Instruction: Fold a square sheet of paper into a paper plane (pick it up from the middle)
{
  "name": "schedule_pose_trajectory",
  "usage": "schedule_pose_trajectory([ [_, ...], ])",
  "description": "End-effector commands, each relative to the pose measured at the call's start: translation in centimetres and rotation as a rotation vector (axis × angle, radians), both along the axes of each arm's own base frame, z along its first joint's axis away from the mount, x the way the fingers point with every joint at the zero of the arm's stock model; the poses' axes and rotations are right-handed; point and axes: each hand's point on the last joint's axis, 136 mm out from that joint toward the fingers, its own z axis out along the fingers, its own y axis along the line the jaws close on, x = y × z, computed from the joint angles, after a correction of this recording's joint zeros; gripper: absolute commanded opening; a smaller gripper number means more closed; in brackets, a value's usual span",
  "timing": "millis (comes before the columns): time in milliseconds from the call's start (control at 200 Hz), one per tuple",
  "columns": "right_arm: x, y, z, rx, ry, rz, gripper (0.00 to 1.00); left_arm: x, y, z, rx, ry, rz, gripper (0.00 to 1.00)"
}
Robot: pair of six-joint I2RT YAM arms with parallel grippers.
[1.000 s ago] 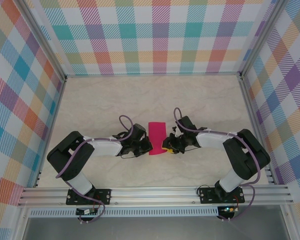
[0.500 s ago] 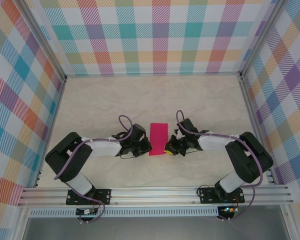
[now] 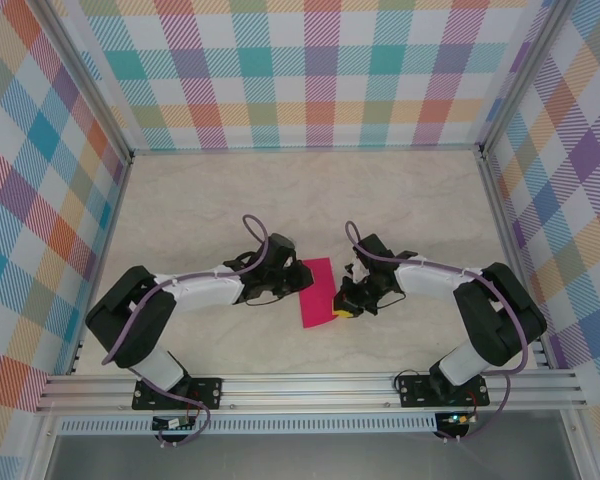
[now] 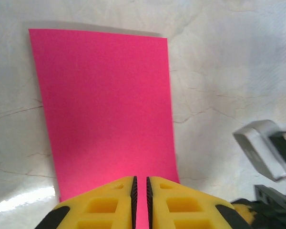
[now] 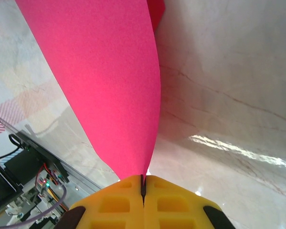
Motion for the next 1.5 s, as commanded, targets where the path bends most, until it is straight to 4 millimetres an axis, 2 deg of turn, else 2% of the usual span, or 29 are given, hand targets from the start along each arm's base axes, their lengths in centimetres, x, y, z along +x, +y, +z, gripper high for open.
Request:
schedule_pose_trajectory([
  [0,0.1,0.1,0.9,0.019,-0.010,0.028,0.00,0.3,0.6,-1.4,0.051,0.007,0.002,0.14],
  [210,0.5,0.4,0.3,0.026,0.015,-0.035,0.01,0.1,0.8,-3.4,0.082,0.043,0.000,0.09],
  [390,1.0,0.3,0.6,0.023,0.005,-0.093,0.03,-0.2,1.0,-4.7,0.102,0.074,0.003,0.08],
  [665,2.6,1.7,1.5,0.070,-0.021,-0.108,0.01,-0.4,1.0,-5.2,0.102,0.089,0.000,0.08],
  [760,3.4,2.2,1.5,0.069,-0.028,-0.108,0.01,-0.3,0.7,-4.8,0.091,0.083,-0.009,0.08],
  [940,4.2,2.6,0.8,0.049,-0.017,-0.102,0.01,0.6,-0.3,-1.9,0.049,0.031,-0.028,0.08],
  [1110,4.5,2.7,0.3,0.019,-0.018,-0.094,0.01,1.4,0.7,-0.3,0.072,-0.020,0.002,0.10],
  [1270,4.6,2.9,-0.1,0.008,-0.016,-0.088,0.02,1.9,2.4,-1.9,0.135,0.003,0.045,0.10],
  [1495,4.8,3.2,-0.1,0.004,-0.028,-0.083,0.02,2.2,2.5,-3.7,0.170,0.035,0.044,0.08],
])
